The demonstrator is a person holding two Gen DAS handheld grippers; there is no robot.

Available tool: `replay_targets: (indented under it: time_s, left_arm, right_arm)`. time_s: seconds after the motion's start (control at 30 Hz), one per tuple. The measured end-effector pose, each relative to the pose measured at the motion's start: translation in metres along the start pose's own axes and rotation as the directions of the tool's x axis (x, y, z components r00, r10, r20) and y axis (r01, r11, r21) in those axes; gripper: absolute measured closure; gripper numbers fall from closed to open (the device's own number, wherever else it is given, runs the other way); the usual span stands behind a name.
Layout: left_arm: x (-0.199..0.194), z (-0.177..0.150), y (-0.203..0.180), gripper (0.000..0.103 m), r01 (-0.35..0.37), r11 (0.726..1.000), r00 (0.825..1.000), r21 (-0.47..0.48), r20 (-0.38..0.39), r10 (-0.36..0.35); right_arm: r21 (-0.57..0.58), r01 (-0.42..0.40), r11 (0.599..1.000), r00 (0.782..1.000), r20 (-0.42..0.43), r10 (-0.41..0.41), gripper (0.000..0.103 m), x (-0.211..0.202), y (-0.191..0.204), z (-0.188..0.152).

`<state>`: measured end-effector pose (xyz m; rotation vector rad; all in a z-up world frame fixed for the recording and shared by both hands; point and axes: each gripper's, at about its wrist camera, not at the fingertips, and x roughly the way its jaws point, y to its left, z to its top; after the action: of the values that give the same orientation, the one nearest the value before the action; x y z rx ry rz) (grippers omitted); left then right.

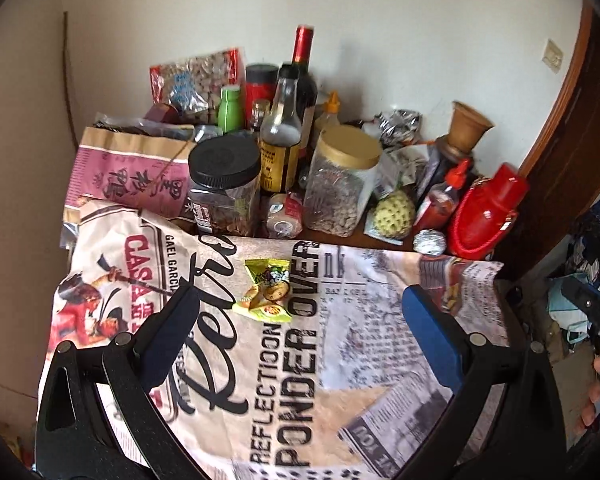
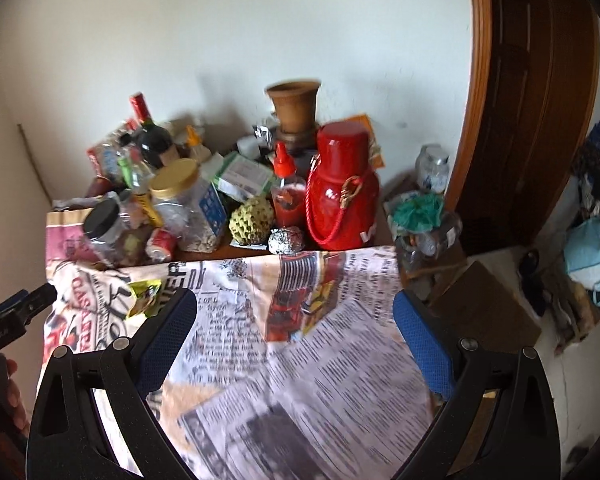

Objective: Collect trash
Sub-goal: 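Grasp the yellow-green snack bag with the left gripper while the right gripper grasps the foil ball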

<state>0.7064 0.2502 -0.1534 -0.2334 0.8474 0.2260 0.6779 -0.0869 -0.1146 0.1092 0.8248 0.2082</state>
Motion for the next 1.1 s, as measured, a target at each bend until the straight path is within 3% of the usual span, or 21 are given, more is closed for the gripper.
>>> replay_targets:
  time_s: [0.1,0.17,0.33,0.57,0.73,0.87,1.03,1.1]
  left_arm:
    - [0.05,0.006,0.014,0.001,-0.009,1.0,0.997,0.015,-0.083,0.01]
    - [0.086,0.005,0.024,0.001,-0.002,1.0,0.987,0.02,-0.159,0.005]
    - [0.148,-0.005,0.037,0.001,-0.011,0.999,0.964,0.035,-0.266,0.02]
    - [0.19,-0.023,0.033,0.001,-0.043,0.993,0.949,0.108,-0.307,0.074]
    - [0.208,-0.03,0.03,0.002,-0.056,0.991,0.942,0.122,-0.322,0.093]
    - [0.216,-0.033,0.029,0.015,-0.052,0.992,0.939,0.118,-0.331,0.088]
    - [0.225,-0.033,0.023,0.033,-0.051,0.99,0.941,0.132,-0.326,0.091]
    - [0.226,-0.032,0.018,0.046,-0.044,0.99,0.944,0.136,-0.32,0.086]
  right_arm:
    - [0.033,0.016,0.999,0.999,-0.049,-0.015,0.005,0.047,0.004,0.013]
    - [0.08,0.015,0.997,0.996,-0.084,-0.008,0.006,0.081,0.004,0.021]
    - [0.136,0.017,0.991,0.99,-0.139,0.003,0.006,0.145,0.007,0.03]
    - [0.125,0.087,0.988,0.981,-0.181,-0.063,0.015,0.204,0.01,0.032]
    - [0.09,0.15,0.985,0.967,-0.222,-0.127,0.035,0.224,0.009,0.022]
    - [0.097,0.16,0.982,0.968,-0.208,-0.137,0.054,0.22,0.003,0.017]
    - [0.074,0.146,0.987,0.97,-0.205,-0.128,0.057,0.209,-0.003,0.011]
    - [0.069,0.13,0.989,0.973,-0.199,-0.114,0.057,0.197,-0.004,0.006]
